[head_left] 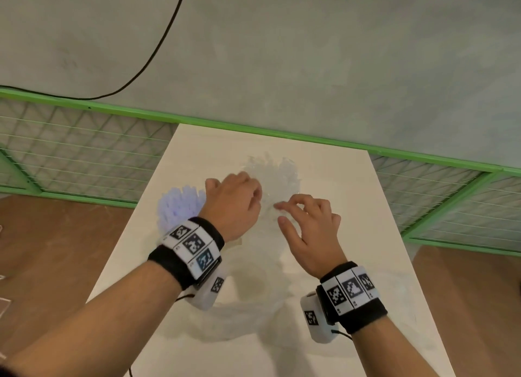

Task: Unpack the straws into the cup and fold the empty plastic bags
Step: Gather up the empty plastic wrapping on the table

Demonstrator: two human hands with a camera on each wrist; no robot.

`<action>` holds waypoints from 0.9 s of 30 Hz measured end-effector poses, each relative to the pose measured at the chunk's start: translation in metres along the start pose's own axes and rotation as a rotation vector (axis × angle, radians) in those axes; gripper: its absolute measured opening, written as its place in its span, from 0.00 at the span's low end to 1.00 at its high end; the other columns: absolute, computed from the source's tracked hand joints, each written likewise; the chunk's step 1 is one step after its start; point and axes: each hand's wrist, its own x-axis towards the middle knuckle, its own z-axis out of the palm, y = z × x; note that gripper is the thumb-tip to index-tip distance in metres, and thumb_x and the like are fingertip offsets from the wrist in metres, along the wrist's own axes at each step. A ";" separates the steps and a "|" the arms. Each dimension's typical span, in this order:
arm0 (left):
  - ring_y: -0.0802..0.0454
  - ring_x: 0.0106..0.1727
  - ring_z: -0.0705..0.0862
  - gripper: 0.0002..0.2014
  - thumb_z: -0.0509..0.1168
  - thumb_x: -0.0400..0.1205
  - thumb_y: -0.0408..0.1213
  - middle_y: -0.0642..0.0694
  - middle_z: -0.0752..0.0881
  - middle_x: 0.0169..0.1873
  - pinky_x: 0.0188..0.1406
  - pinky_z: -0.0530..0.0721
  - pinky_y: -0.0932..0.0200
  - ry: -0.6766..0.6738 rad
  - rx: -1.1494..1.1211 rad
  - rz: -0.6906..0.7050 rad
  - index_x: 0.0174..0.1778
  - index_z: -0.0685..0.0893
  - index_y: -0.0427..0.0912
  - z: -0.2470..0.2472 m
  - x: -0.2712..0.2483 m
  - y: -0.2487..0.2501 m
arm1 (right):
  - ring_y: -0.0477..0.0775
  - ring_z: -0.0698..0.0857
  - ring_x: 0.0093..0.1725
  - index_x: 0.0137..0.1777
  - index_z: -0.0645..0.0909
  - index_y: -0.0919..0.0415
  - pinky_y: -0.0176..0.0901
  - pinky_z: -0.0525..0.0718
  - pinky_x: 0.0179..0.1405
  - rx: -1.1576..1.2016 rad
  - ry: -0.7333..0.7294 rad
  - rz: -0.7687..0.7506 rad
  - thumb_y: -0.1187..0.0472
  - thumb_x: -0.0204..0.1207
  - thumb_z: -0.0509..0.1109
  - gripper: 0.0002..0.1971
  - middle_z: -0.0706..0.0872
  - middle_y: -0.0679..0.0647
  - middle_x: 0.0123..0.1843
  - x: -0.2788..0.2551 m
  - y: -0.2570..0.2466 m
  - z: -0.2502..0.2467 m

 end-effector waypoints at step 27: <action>0.52 0.87 0.42 0.28 0.40 0.90 0.47 0.49 0.39 0.86 0.85 0.43 0.47 -0.291 0.028 -0.058 0.86 0.43 0.45 0.038 0.047 -0.015 | 0.50 0.39 0.86 0.87 0.47 0.53 0.57 0.45 0.84 -0.193 -0.356 0.150 0.45 0.88 0.44 0.30 0.40 0.48 0.88 0.080 0.002 0.020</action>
